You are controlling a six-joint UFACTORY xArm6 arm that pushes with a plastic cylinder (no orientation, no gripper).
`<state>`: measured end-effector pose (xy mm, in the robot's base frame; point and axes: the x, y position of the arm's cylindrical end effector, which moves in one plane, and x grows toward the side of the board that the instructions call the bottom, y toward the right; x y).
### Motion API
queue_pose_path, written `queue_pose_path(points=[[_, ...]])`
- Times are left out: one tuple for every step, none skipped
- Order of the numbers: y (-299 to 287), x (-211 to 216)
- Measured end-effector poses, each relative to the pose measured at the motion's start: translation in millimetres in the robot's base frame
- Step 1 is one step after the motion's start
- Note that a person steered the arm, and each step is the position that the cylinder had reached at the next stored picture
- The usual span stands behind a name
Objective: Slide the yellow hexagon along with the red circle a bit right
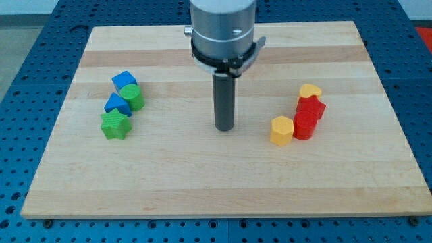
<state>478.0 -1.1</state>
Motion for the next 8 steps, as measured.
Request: queue_pose_path(points=[[20.4, 14.0], [37.5, 12.4], [39.6, 11.2], [39.6, 19.3], [39.6, 25.5], [55.1, 15.8], [71.3, 12.1], [72.6, 12.1]])
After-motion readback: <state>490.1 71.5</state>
